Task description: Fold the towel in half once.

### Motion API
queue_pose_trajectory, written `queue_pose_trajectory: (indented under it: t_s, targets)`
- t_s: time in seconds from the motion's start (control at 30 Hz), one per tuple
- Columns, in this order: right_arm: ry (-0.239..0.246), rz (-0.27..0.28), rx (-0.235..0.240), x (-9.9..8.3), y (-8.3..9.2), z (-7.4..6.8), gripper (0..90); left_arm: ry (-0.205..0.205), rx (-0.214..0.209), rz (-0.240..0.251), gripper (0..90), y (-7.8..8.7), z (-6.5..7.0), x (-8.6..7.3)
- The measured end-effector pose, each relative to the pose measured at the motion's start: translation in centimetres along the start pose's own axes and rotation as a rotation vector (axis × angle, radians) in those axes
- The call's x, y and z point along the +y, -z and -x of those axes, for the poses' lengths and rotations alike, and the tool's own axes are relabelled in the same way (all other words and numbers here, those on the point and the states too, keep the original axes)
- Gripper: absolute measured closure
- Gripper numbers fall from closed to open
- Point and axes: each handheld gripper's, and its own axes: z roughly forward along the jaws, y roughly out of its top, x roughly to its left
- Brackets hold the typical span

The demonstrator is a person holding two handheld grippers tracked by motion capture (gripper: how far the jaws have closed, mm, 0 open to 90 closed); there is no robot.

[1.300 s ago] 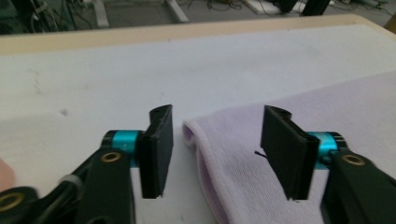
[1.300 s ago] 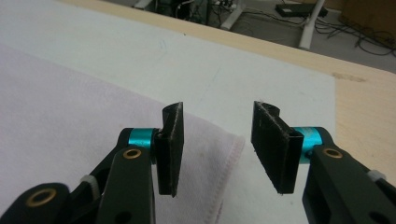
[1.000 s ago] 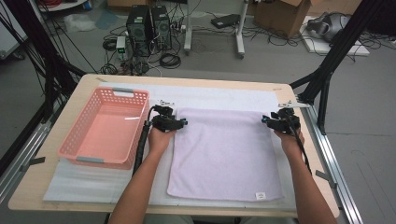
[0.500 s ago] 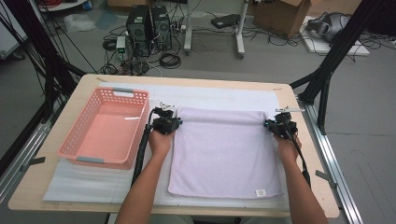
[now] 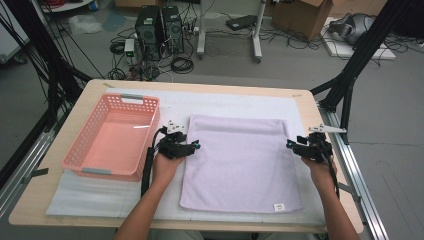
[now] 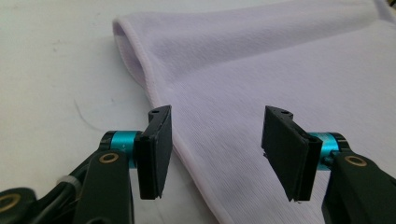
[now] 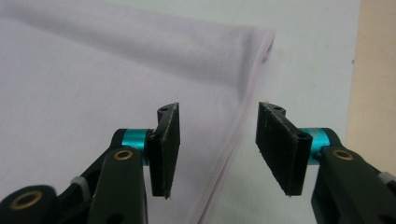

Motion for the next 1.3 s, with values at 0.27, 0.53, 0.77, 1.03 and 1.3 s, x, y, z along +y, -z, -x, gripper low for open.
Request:
queue_pose_trajectory:
  t_s: [0.27,0.53,0.77,1.03,1.3]
  targets:
    - [-0.022,-0.014,0.034,-5.2,3.7,-2.0,48.0,0.022,-0.053,0.006,44.2,3.5,1.6,-3.7]
    - [-0.024,-0.058,0.063,-8.7,7.1,-4.0,53.7,0.06,-0.106,-0.03,44.4,6.7,2.6,-6.7]
    - [-0.02,-0.105,0.064,-10.6,8.2,-5.5,64.5,0.037,-0.13,-0.051,44.8,7.8,4.3,-8.4]
    - [-0.034,-0.119,0.107,-10.9,9.4,-5.4,87.0,0.045,-0.128,-0.081,85.3,9.6,4.9,-9.2]
    - [-0.039,-0.099,0.181,-12.8,13.9,-6.2,88.1,0.035,-0.215,-0.065,85.3,13.3,5.9,-10.9]
